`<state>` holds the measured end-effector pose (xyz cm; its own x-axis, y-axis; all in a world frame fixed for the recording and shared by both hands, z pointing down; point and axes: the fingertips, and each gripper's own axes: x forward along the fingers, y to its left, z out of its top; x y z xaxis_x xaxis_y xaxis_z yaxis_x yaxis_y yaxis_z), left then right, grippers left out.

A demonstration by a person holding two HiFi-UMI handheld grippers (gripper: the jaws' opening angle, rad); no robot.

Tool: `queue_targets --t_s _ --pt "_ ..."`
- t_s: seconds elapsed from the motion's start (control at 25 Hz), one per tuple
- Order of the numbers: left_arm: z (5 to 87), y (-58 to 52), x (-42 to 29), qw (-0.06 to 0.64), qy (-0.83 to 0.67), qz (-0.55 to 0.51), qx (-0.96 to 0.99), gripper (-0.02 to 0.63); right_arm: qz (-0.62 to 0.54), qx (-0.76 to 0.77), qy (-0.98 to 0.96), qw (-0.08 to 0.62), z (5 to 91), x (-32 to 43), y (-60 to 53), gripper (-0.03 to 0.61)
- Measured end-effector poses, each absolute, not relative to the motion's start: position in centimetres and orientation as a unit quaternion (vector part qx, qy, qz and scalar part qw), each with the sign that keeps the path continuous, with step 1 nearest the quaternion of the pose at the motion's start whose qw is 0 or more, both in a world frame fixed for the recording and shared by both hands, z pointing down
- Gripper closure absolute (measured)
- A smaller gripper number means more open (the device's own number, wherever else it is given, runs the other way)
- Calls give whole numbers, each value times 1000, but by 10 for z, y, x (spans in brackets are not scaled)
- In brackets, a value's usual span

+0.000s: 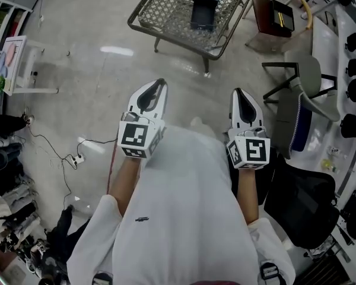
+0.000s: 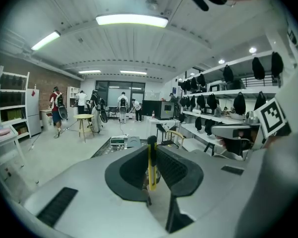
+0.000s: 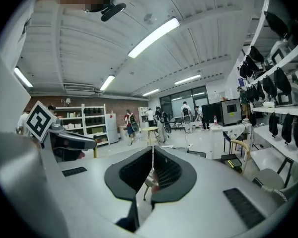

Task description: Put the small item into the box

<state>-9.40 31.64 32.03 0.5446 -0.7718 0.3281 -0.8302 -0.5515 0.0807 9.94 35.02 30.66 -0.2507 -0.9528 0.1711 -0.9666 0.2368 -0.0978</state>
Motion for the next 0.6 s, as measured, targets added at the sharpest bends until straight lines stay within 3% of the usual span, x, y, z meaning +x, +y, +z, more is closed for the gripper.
queue_targets --t_s 0.6 --pt "310 272 -77 125 -465 110 870 565 99 607 -788 33 314 111 303 575"
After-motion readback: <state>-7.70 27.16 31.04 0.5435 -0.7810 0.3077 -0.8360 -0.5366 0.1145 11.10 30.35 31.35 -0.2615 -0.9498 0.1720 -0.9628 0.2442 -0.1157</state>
